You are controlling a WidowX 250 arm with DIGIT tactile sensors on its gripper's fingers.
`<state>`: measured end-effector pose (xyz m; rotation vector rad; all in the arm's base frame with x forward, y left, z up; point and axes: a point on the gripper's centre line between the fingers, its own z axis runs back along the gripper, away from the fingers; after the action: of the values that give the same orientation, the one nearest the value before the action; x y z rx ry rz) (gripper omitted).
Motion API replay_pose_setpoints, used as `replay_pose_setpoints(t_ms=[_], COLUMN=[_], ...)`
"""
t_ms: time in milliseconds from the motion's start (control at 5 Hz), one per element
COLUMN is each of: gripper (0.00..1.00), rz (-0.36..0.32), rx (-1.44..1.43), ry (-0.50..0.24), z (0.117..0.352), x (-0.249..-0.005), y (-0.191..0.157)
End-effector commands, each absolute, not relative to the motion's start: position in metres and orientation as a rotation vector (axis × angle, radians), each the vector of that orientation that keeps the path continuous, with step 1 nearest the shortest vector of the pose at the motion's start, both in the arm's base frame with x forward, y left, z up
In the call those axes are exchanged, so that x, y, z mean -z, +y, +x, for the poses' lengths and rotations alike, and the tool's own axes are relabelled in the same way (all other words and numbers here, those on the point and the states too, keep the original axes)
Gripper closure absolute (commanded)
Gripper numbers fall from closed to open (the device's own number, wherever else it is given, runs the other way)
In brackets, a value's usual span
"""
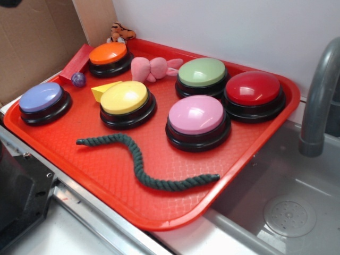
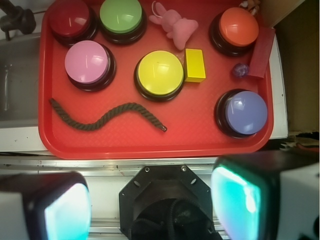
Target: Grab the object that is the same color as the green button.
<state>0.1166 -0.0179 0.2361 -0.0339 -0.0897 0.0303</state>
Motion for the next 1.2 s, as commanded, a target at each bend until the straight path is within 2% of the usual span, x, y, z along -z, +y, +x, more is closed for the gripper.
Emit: replay_pose_setpoints(t_ms=[0, 400, 600, 1000], gripper=[0.0, 0.0, 0.0, 0.0], rz=[-0.034, -0.105, -0.076, -0.045], rx=[-0.03, -0.229, -0.402, -0.585], ry=[-0.09, -0.17, -0.149, -0.145], z=[0.117, 0.136, 0.146, 0.16], x=[-0.236, -0.197, -0.151, -0.081], y=[-0.018, -0.058, -0.077, -0.089])
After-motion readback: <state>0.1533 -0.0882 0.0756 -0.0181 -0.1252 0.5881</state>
